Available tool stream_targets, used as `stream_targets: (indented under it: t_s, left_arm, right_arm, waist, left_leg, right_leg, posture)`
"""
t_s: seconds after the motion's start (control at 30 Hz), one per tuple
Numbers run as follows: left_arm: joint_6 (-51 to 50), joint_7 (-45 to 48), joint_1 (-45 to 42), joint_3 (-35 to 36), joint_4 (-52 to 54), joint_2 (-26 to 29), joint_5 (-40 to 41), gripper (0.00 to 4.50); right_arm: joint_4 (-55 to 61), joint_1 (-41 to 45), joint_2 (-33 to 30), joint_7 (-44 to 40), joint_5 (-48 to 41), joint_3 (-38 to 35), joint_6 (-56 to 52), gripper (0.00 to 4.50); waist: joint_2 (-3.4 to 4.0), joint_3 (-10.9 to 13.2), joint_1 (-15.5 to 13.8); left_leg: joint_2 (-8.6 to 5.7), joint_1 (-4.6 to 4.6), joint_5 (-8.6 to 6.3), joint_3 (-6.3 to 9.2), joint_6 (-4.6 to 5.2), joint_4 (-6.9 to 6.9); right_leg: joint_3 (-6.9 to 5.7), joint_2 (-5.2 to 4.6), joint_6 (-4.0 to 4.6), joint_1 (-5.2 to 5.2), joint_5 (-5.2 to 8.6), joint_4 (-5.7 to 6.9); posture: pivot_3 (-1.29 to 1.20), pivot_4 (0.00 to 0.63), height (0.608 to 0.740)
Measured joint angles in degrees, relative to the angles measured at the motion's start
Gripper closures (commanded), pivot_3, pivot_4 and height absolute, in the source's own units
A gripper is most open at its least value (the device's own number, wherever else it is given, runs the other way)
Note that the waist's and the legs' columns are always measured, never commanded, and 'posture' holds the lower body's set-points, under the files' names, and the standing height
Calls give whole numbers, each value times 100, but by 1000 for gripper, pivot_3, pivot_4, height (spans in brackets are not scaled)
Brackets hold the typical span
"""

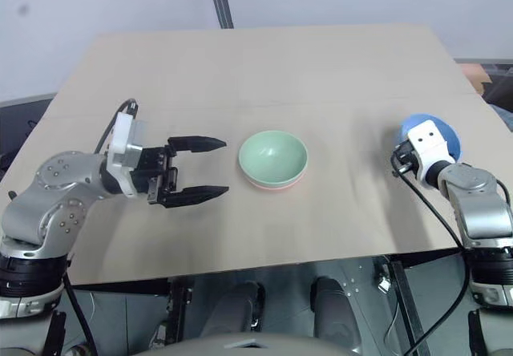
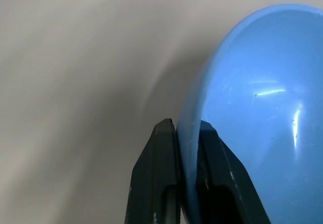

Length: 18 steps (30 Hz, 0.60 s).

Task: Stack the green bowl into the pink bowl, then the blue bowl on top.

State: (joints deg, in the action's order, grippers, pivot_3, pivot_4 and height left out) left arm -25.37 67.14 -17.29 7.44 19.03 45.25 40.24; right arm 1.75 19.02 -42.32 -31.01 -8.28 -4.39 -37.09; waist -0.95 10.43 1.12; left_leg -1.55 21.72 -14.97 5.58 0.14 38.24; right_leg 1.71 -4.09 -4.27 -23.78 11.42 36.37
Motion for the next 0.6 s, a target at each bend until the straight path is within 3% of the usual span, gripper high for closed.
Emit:
stream_targets:
  t_s: [0.13, 0.23, 0.37, 0.57, 0.6]
  left_arm:
    - [-49, -245, 82, 162, -77, -208, 69, 0]
    - [-60, -520, 214, 204, -243, -432, 77, 0]
    - [-26, -911, 336, 341, -487, -653, -7, 0]
    - [61, -1164, 422, 365, -590, -749, -189, 0]
    - [62, -1185, 423, 365, -596, -753, -192, 0]
  right_arm:
    - [245, -9, 63, -202, -86, 74, 114, 4398]
    - [1156, 45, 233, -607, -538, 140, 169, 4398]
    - [2519, 397, 545, -1011, -1020, 764, 141, 4398]
    - [2679, 1008, 924, -1286, -970, 1979, -15, 4398]
    - [2539, 1097, 950, -1367, -877, 2180, 38, 3681]
  waist:
    - [10, 6, 4]
    - [12, 7, 41]
    - [11, 6, 70]
    - [9, 6, 45]
    - [10, 6, 44]
  left_leg:
    - [0, 2, 0, 0, 0, -2]
    - [6, 2, 0, 4, 0, -6]
    - [6, 5, 0, 12, 0, -5]
    - [-1, 7, 0, 16, -1, -2]
    - [-1, 7, 0, 16, -1, -2]
  right_leg:
    - [1, 0, 0, -5, 0, 2]
    - [-1, 4, 1, -7, 0, 3]
    - [-8, 3, 0, -7, 0, 0]
    - [-11, -2, 1, -5, 0, -5]
    - [-11, -2, 1, -5, 0, -5]
  posture:
    - [0, 150, 740]
    - [0, 150, 740]
    - [0, 150, 740]
    - [0, 150, 740]
    - [0, 150, 740]
